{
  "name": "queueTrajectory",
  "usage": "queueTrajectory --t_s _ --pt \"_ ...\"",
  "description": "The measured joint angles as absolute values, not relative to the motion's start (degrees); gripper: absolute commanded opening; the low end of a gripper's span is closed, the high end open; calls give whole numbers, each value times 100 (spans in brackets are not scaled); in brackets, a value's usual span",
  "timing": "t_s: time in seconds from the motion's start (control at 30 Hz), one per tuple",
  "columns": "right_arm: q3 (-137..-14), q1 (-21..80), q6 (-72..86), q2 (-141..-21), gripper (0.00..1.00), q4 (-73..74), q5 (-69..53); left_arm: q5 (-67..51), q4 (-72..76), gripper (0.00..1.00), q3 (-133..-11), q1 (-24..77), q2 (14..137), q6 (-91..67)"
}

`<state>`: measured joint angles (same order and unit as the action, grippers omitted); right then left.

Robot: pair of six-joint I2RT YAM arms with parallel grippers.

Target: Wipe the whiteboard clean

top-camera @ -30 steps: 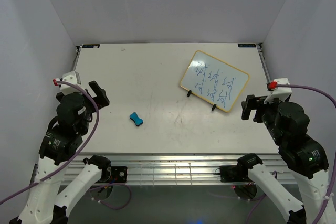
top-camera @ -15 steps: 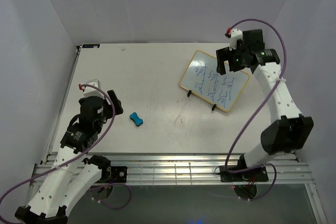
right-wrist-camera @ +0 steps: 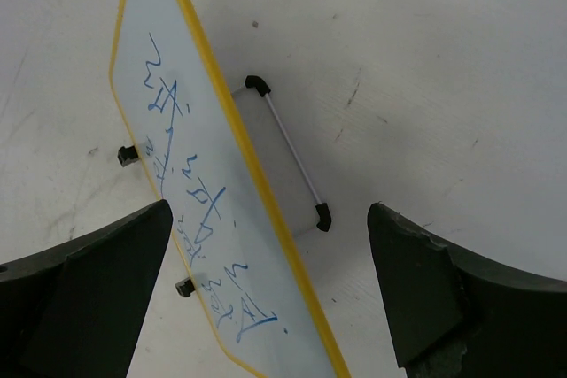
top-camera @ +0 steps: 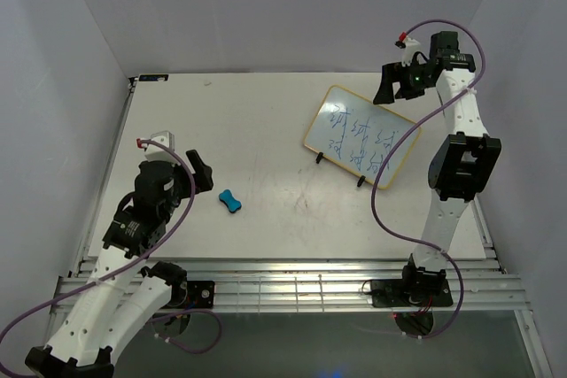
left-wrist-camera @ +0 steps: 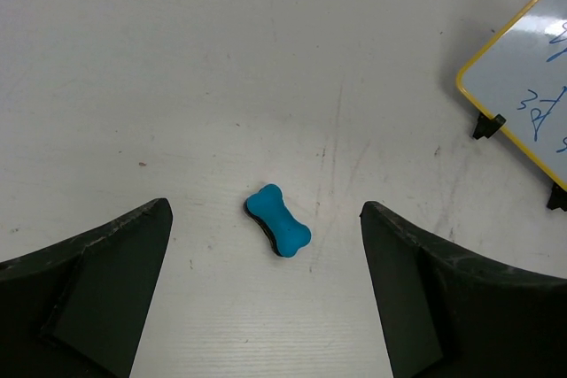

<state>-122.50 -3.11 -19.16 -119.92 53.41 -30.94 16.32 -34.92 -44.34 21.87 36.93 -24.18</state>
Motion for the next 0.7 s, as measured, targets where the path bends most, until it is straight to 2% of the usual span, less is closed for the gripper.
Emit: queueTrajectory --t_s 0.3,0.33,0.7 --pt "-12241 -633 -2257 -12536 79 5714 -4119 1546 -3465 98 -4427 2257 3774 -2401" --pt "-12241 -622 -2283 -12569 73 5732 -4211 1540 -3465 98 -4427 2263 3780 -2401" --pt "-12241 -572 -2460 -12700 52 5863 -4661 1507 -3426 98 -4414 2285 3765 -2394"
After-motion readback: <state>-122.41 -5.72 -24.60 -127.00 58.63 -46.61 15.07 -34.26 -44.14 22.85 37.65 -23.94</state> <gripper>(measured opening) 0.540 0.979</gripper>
